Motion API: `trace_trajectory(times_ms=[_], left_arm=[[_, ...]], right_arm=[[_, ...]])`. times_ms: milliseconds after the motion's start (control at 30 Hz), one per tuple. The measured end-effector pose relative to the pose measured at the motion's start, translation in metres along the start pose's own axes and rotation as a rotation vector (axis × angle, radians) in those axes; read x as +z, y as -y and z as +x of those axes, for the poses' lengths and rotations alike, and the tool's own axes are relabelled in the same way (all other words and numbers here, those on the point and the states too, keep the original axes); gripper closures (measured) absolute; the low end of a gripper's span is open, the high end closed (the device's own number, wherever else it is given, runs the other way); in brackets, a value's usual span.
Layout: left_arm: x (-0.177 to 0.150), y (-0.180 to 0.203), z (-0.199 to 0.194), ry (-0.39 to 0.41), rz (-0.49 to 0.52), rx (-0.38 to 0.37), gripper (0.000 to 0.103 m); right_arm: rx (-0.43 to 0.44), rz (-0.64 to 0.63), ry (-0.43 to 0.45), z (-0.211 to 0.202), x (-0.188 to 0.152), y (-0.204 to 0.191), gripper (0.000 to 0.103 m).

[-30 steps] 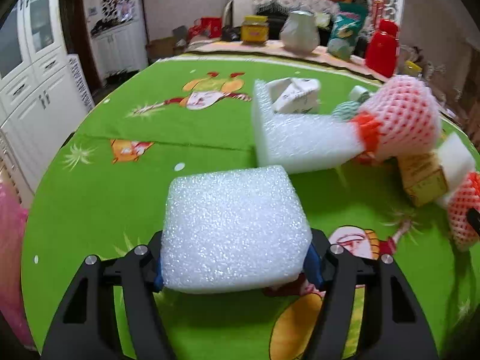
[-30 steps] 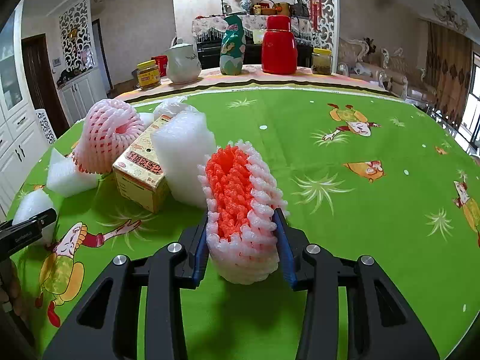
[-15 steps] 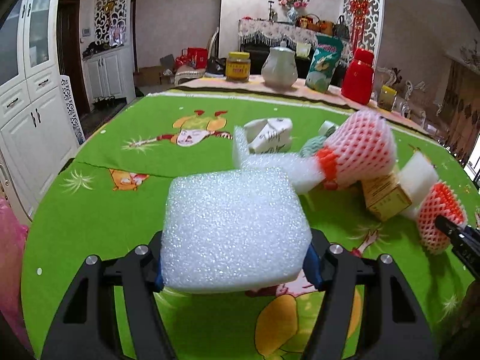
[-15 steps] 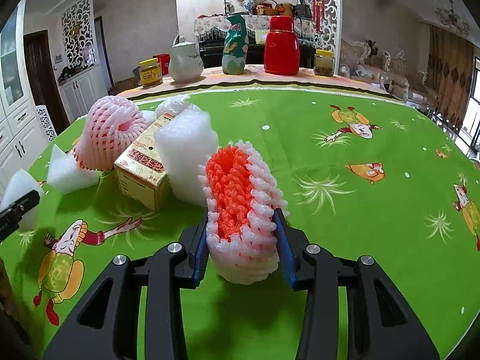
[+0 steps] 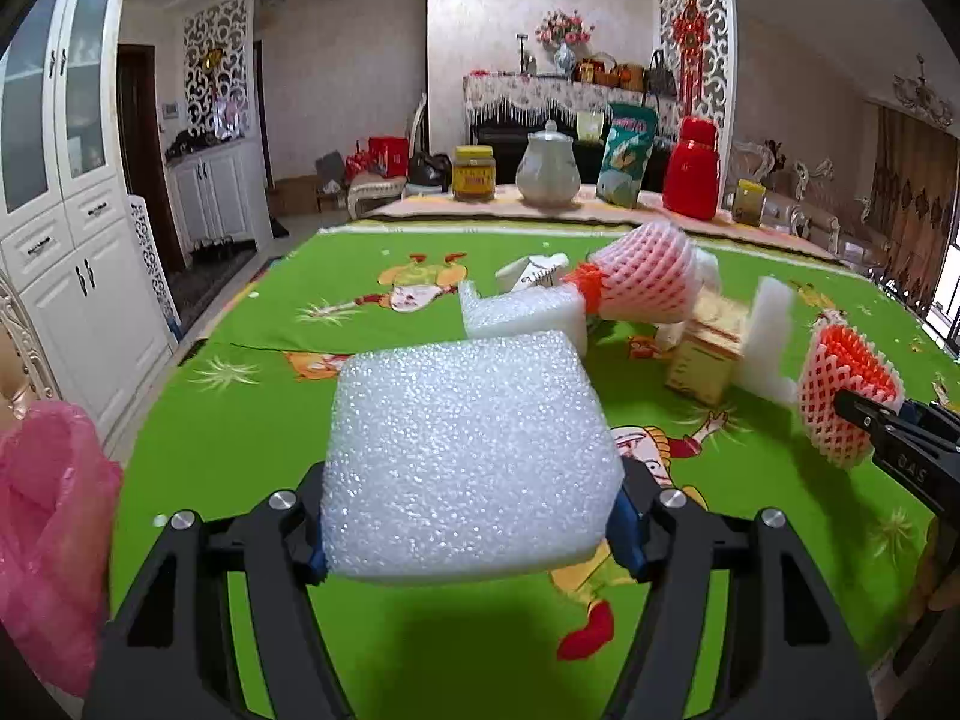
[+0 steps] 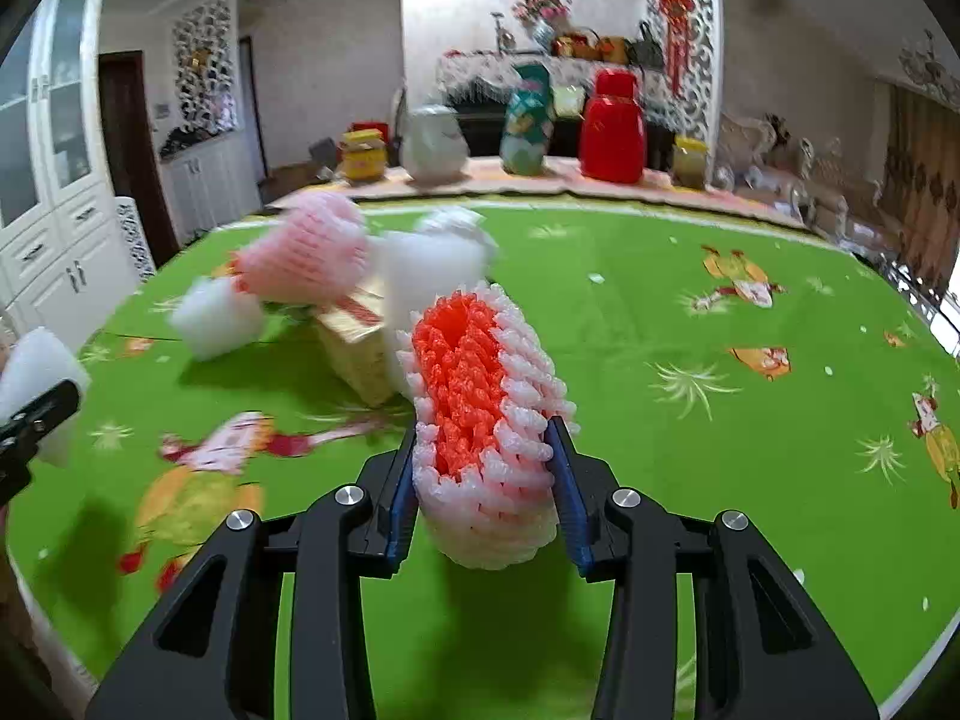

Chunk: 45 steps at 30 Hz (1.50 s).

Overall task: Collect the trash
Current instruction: 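Carry the foam block and foam net toward the pink wastebasket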

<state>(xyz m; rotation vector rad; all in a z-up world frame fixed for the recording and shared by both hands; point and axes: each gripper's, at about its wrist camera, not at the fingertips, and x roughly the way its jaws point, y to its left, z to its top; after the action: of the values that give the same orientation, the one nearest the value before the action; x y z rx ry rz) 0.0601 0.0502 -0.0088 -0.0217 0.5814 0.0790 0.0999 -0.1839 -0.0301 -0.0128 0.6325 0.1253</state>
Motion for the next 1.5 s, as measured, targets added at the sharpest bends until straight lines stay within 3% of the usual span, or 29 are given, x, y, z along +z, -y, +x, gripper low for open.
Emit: trace_trajectory(times_ms=[333, 567, 833, 1100, 1500], left_arm=[[-0.037, -0.015, -0.07, 0.11, 0.019, -0.037, 0.037], [-0.051, -0.028, -0.098, 0.164, 0.031, -0.019, 0.037], [-0.064, -0.055, -0.11, 0.156, 0.008, -0.022, 0.037], [-0.076, -0.083, -0.14, 0.205, 0.04, 0.048, 0.037], [-0.08, -0.177, -0.186, 0.261, -0.057, 0.148, 0.037]], right_arm=[[0.127, -0.049, 0.081, -0.07, -0.025, -0.061, 0.062], [0.159, -0.119, 0.107, -0.078, -0.037, -0.096, 0.062], [0.207, -0.14, 0.108, -0.088, -0.043, -0.115, 0.062], [0.289, -0.187, 0.149, -0.107, -0.041, -0.157, 0.062], [0.448, -0.262, 0.169, -0.117, -0.048, -0.245, 0.062]])
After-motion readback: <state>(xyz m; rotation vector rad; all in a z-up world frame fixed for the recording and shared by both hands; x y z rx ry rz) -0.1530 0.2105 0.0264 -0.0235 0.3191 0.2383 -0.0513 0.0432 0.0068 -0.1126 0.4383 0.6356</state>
